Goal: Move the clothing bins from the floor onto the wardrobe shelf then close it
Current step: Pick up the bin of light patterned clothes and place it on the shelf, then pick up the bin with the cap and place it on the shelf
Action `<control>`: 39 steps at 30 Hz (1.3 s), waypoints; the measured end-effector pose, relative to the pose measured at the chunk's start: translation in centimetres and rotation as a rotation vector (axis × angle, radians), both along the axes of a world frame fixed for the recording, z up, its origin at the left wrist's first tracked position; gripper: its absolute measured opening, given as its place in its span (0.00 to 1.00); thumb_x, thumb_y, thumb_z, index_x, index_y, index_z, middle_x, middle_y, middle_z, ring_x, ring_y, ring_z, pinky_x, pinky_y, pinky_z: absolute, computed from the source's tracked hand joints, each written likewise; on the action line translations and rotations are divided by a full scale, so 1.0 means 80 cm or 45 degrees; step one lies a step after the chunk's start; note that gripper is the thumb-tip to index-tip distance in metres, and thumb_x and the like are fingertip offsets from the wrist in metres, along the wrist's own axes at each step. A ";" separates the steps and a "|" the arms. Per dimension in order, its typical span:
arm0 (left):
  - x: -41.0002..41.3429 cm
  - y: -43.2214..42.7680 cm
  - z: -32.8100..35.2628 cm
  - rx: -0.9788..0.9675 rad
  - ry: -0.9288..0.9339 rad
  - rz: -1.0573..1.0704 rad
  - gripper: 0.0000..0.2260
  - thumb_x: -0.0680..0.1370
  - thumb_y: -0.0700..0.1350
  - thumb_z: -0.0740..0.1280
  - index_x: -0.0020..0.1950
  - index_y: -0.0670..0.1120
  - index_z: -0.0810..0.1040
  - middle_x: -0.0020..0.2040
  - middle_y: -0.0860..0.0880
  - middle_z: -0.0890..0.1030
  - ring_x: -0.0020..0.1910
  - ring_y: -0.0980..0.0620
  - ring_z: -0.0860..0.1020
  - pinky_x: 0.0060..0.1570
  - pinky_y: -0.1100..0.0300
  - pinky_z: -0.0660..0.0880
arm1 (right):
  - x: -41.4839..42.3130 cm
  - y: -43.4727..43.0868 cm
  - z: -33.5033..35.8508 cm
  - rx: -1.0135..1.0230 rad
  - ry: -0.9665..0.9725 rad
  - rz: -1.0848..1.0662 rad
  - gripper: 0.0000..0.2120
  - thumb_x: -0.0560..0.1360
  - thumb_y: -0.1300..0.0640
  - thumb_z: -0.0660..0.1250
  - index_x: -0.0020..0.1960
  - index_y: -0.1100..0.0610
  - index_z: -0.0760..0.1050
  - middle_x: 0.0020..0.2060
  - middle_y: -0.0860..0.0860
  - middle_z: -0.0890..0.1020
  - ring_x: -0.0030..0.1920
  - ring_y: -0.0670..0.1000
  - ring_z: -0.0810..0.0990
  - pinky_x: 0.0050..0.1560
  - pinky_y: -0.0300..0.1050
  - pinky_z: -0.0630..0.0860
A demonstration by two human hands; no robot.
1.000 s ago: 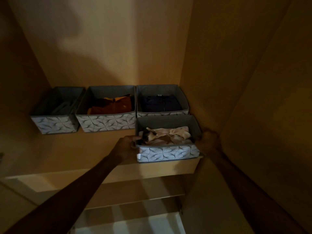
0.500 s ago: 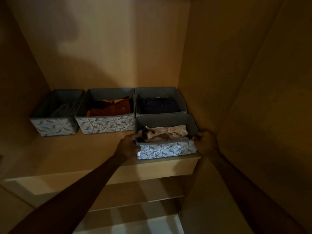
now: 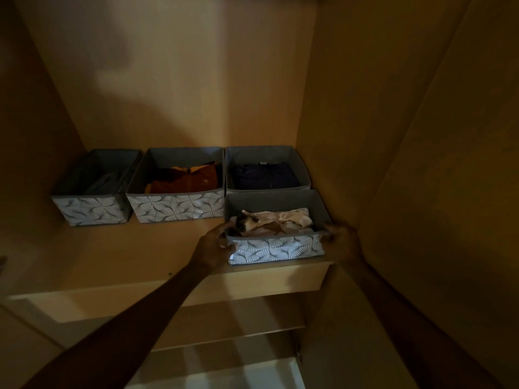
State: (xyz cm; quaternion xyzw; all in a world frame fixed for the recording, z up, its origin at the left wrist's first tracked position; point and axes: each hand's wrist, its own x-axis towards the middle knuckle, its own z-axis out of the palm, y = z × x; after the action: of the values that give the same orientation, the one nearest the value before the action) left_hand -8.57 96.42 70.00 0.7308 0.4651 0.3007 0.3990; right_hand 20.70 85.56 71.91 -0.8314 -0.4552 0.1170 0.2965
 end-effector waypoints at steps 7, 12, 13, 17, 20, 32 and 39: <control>-0.024 -0.049 -0.029 -0.059 -0.313 0.215 0.17 0.73 0.38 0.72 0.61 0.44 0.78 0.54 0.48 0.81 0.52 0.53 0.80 0.53 0.58 0.78 | -0.060 -0.036 -0.019 0.220 0.185 0.150 0.16 0.77 0.56 0.66 0.64 0.55 0.77 0.53 0.52 0.83 0.49 0.48 0.80 0.49 0.41 0.76; -0.064 -0.096 -0.065 -0.296 -0.426 0.340 0.13 0.67 0.47 0.71 0.51 0.47 0.81 0.48 0.43 0.83 0.47 0.47 0.80 0.54 0.50 0.75 | -0.119 -0.063 -0.059 0.154 0.419 0.237 0.15 0.75 0.58 0.69 0.62 0.53 0.78 0.42 0.45 0.84 0.41 0.43 0.83 0.48 0.44 0.81; -0.073 -0.104 -0.074 -0.334 -0.404 0.371 0.13 0.67 0.47 0.70 0.51 0.47 0.82 0.49 0.44 0.84 0.48 0.47 0.80 0.55 0.50 0.75 | -0.127 -0.066 -0.070 0.142 0.454 0.270 0.15 0.74 0.59 0.70 0.61 0.55 0.79 0.43 0.49 0.85 0.43 0.46 0.84 0.50 0.47 0.81; -0.114 -0.151 -0.116 -0.466 -0.385 0.519 0.08 0.72 0.38 0.72 0.49 0.46 0.82 0.47 0.43 0.84 0.47 0.46 0.80 0.55 0.47 0.76 | -0.171 -0.075 -0.121 -0.025 0.598 0.369 0.14 0.75 0.60 0.69 0.60 0.57 0.79 0.44 0.47 0.83 0.47 0.48 0.83 0.48 0.39 0.78; -0.140 -0.198 -0.138 -0.548 -0.369 0.685 0.08 0.74 0.35 0.70 0.50 0.45 0.82 0.46 0.45 0.84 0.44 0.48 0.80 0.50 0.51 0.76 | -0.199 -0.076 -0.145 -0.137 0.578 0.556 0.13 0.75 0.58 0.69 0.59 0.54 0.79 0.41 0.47 0.83 0.40 0.44 0.81 0.43 0.36 0.78; -0.179 -0.473 -0.157 -0.681 -0.450 1.646 0.09 0.77 0.39 0.67 0.56 0.47 0.80 0.46 0.48 0.85 0.41 0.49 0.83 0.39 0.60 0.74 | -0.328 -0.127 -0.191 -0.687 0.381 1.602 0.22 0.75 0.48 0.65 0.67 0.53 0.73 0.53 0.48 0.83 0.51 0.46 0.80 0.54 0.48 0.79; -0.144 -0.666 -0.169 -0.636 -0.622 2.182 0.10 0.77 0.41 0.69 0.58 0.48 0.80 0.45 0.48 0.85 0.42 0.49 0.84 0.43 0.58 0.75 | -0.409 -0.236 -0.204 -0.880 0.190 2.134 0.21 0.75 0.49 0.66 0.67 0.53 0.74 0.55 0.50 0.82 0.53 0.47 0.80 0.56 0.43 0.77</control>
State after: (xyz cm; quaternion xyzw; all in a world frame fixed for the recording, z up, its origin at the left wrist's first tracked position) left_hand -20.12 43.18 56.51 -0.0538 0.8010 0.5298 0.2734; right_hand -11.99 66.68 55.60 -0.2608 -0.8299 0.4776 -0.1229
